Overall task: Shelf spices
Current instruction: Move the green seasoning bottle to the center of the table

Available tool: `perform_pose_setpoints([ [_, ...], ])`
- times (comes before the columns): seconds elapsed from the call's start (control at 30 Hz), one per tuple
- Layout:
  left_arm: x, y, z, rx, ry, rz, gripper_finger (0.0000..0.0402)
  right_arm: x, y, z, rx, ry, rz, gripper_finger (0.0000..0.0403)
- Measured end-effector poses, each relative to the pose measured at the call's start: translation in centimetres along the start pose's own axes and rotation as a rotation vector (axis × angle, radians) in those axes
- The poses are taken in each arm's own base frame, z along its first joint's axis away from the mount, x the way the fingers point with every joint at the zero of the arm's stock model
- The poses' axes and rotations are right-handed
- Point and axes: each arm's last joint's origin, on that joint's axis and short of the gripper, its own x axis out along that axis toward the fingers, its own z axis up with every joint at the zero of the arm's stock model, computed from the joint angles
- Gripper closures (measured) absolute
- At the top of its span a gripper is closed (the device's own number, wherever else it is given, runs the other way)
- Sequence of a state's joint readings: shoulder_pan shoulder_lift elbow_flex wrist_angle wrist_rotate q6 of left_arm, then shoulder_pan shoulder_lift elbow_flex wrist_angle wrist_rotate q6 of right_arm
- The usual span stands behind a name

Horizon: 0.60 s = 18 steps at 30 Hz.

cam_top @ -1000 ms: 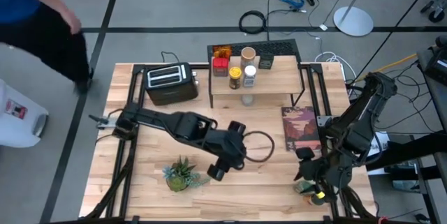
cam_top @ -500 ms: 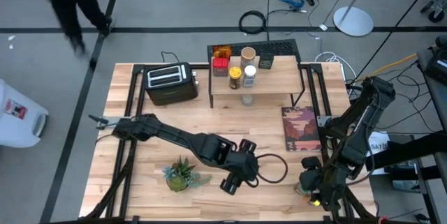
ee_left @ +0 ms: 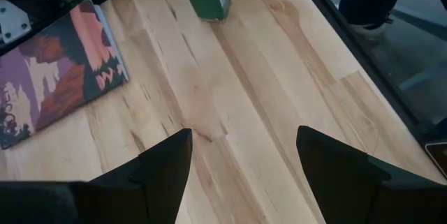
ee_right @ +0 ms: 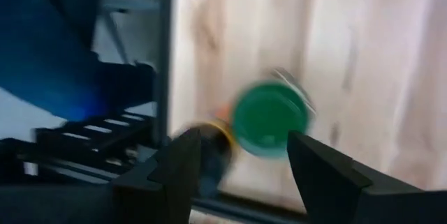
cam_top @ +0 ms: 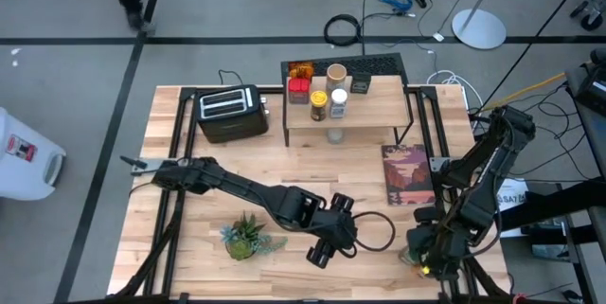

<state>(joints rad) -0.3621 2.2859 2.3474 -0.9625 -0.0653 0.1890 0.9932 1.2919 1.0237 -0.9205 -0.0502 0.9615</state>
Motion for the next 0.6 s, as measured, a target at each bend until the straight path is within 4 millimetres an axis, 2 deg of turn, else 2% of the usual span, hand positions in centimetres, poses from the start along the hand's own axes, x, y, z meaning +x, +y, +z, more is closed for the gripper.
perform_pose_setpoints([
  [0.23,0.2,0.1,-0.1,0.0,0.009,0.029,0.0134,0.2,-0.5,-0.1,0.078,0.023,-0.055,0.0202],
  [0.6,0.2,0.2,0.1,0.025,-0.003,0.04,0.0134,2.7,0.4,0.7,0.095,0.029,-0.091,0.0202],
])
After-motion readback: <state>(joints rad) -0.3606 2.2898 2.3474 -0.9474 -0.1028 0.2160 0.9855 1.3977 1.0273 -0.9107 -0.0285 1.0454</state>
